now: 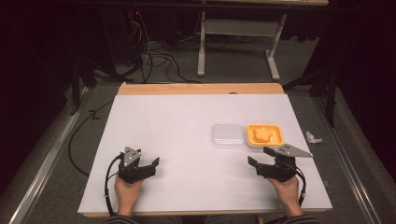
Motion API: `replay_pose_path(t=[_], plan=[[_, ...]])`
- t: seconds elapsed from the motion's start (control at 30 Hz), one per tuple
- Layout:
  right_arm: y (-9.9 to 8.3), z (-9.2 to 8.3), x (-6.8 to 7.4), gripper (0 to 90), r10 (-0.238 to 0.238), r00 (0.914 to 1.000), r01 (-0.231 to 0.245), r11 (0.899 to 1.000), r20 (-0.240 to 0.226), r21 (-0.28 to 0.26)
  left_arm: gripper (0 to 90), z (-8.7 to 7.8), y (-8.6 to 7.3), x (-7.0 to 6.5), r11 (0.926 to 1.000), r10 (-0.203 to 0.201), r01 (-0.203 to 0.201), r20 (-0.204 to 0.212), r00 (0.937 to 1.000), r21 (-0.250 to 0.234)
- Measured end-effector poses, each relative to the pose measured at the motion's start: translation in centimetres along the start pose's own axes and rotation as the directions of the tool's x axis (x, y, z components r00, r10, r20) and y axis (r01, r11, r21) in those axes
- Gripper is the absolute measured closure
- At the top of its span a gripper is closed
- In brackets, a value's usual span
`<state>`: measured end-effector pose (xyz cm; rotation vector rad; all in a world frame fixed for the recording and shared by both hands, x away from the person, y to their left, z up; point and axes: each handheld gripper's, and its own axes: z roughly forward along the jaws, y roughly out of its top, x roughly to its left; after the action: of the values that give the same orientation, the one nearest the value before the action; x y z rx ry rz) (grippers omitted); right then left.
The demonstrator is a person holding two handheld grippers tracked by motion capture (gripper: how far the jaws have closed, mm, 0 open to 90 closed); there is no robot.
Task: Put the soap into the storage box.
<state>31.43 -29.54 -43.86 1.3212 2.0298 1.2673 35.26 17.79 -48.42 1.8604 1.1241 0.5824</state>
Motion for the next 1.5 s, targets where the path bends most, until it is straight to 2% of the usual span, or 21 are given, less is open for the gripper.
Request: replay_pose_path(t=[0.37,0.7,1.23,1.5], plan=[[-0.4,0.9,0.9,23.6,-0.016,0.9993,0.016,1.000,-0.033,0.009,18.9,0.0,0.0,-0.1,1.0000,0.007,-0.007,0.003,1.0000,-0.005],[-1.1,2.2,1.4,25.1,-0.028,0.9987,0.030,0.999,-0.042,0.045,18.7,-0.1,0.0,-0.1,0.9999,0.010,-0.010,0.003,0.9999,-0.008],[-1.5,3.3,1.6,26.4,-0.050,0.9985,0.052,0.994,-0.019,0.092,18.7,0.0,0.0,-0.1,0.9999,0.010,-0.010,0.003,0.9999,-0.008],[-1.7,4.0,1.5,27.4,-0.066,0.9977,0.064,0.992,0.014,0.111,18.7,-0.1,0.0,-0.1,0.9999,0.009,-0.009,0.004,0.9999,-0.008]])
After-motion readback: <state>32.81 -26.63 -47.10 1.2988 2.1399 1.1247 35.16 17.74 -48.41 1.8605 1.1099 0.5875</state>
